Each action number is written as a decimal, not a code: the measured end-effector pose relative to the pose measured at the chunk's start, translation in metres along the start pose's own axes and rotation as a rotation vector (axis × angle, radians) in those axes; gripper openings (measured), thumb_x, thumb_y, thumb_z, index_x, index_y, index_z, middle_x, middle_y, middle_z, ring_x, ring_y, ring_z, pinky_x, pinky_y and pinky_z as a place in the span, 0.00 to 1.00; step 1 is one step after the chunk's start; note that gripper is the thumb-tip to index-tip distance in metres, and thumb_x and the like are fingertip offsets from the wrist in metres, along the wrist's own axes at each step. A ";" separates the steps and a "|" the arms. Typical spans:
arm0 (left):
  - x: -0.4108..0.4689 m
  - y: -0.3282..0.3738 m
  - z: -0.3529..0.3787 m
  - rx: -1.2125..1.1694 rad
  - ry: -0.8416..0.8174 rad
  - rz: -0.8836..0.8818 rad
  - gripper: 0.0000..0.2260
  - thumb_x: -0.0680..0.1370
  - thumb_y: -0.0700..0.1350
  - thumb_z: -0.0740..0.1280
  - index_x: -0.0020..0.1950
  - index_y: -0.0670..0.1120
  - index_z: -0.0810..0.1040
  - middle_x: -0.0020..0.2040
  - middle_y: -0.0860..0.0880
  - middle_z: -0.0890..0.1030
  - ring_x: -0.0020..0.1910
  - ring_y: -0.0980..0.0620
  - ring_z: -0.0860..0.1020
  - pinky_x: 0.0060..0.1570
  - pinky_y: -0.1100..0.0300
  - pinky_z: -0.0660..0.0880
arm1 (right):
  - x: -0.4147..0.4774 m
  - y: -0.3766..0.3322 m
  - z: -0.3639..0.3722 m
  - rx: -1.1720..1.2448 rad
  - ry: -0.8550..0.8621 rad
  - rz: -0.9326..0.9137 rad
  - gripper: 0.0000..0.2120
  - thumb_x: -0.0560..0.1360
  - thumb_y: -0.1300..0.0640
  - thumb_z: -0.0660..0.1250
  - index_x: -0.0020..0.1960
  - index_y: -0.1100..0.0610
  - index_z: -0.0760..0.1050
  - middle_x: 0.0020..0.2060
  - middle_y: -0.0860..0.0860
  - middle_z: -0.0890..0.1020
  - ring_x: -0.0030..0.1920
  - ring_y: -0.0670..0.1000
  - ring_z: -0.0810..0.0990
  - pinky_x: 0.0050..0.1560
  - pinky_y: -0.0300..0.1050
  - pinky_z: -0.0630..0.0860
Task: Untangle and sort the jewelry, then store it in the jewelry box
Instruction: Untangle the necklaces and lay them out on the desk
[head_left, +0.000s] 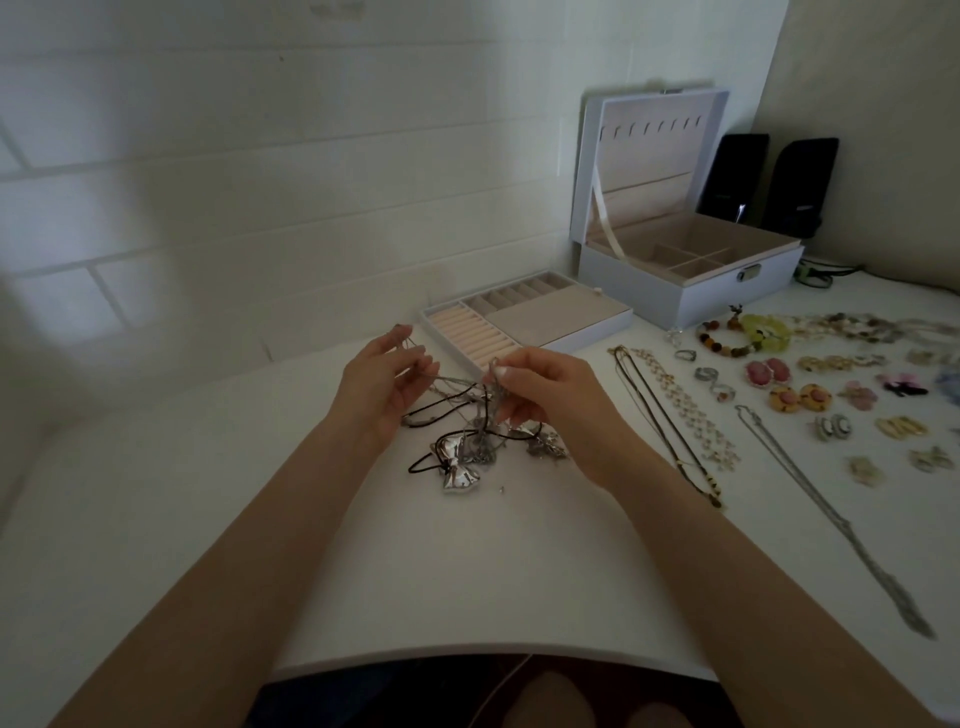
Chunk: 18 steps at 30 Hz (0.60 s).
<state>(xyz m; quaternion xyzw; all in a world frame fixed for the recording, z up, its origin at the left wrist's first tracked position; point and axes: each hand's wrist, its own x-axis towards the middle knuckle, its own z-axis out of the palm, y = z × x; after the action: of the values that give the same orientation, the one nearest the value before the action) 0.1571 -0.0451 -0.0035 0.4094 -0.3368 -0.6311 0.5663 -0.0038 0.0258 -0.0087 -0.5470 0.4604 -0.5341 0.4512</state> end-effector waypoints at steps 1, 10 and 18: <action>0.000 0.000 0.000 0.008 0.006 0.002 0.13 0.77 0.29 0.61 0.59 0.41 0.73 0.41 0.45 0.75 0.36 0.53 0.75 0.30 0.68 0.77 | 0.000 0.000 -0.001 0.003 0.002 0.000 0.07 0.77 0.62 0.64 0.43 0.58 0.79 0.37 0.51 0.81 0.34 0.49 0.78 0.40 0.43 0.75; 0.000 -0.003 -0.003 0.175 0.122 0.049 0.07 0.75 0.27 0.62 0.45 0.37 0.75 0.41 0.45 0.77 0.36 0.52 0.78 0.32 0.68 0.78 | 0.002 -0.004 -0.006 0.201 0.070 -0.053 0.09 0.78 0.64 0.60 0.42 0.60 0.77 0.33 0.51 0.79 0.33 0.48 0.78 0.36 0.39 0.75; 0.000 -0.006 -0.005 0.485 0.129 0.127 0.07 0.73 0.32 0.69 0.45 0.39 0.72 0.38 0.43 0.78 0.25 0.57 0.78 0.26 0.66 0.76 | 0.001 -0.003 -0.007 0.150 0.079 -0.074 0.08 0.79 0.63 0.60 0.46 0.60 0.78 0.36 0.51 0.83 0.37 0.47 0.79 0.37 0.38 0.75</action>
<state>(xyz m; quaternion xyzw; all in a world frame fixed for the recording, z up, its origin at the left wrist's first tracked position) 0.1589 -0.0442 -0.0115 0.5506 -0.4665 -0.4678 0.5104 -0.0110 0.0250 -0.0052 -0.5069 0.4158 -0.6046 0.4524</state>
